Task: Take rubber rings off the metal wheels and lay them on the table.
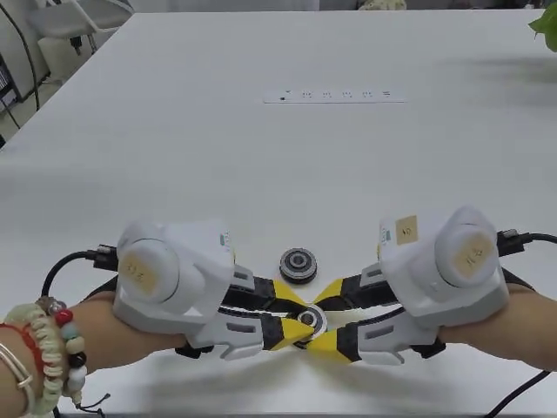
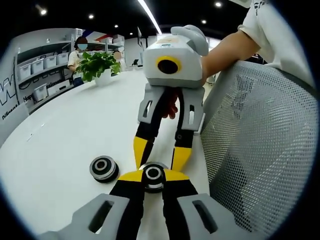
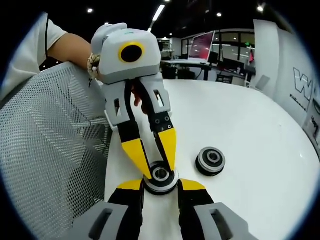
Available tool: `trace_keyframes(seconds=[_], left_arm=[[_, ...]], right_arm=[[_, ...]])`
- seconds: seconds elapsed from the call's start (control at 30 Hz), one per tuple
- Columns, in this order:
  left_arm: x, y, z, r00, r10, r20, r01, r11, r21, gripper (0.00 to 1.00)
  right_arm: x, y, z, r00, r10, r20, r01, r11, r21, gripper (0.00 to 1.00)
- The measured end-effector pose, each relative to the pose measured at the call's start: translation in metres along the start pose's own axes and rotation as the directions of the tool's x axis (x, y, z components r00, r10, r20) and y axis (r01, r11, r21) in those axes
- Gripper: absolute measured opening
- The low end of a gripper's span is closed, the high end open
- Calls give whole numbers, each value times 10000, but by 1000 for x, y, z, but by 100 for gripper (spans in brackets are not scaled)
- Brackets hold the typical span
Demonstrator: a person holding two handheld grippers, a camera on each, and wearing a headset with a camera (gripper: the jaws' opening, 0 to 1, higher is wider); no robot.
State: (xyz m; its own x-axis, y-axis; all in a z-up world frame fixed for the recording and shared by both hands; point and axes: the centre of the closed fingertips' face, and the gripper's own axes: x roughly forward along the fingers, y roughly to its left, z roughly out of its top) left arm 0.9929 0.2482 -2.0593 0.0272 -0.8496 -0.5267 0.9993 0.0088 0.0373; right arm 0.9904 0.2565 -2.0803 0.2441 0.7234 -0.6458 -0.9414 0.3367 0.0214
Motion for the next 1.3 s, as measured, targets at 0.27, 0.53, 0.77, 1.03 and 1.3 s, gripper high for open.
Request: trace_keyframes(seconds=[0.27, 0.53, 0.77, 1.03, 1.3], left_arm=[[1, 0, -1, 10000, 15, -24, -15, 10000, -13, 8], [2, 0, -1, 10000, 36, -47, -36, 10000, -6, 8], [2, -1, -1, 10000, 59, -37, -59, 10000, -32, 8], [3, 0, -1, 10000, 70, -31, -70, 10000, -44, 8], [3, 0, -1, 10000, 74, -14, -74, 10000, -52, 8]], right_arm=[[-5, 0, -4, 9998, 132, -169, -133, 9999, -28, 20], [-8, 0, -6, 9995, 298, -140, -291, 9983, 498, 18], [-9, 1, -6, 9991, 400, -127, -384, 9934, 1081, 18], [-9, 1, -5, 9991, 421, -104, -402, 9891, 1417, 18], [-8, 2, -6, 9993, 359, -134, -331, 9848, 1703, 18]])
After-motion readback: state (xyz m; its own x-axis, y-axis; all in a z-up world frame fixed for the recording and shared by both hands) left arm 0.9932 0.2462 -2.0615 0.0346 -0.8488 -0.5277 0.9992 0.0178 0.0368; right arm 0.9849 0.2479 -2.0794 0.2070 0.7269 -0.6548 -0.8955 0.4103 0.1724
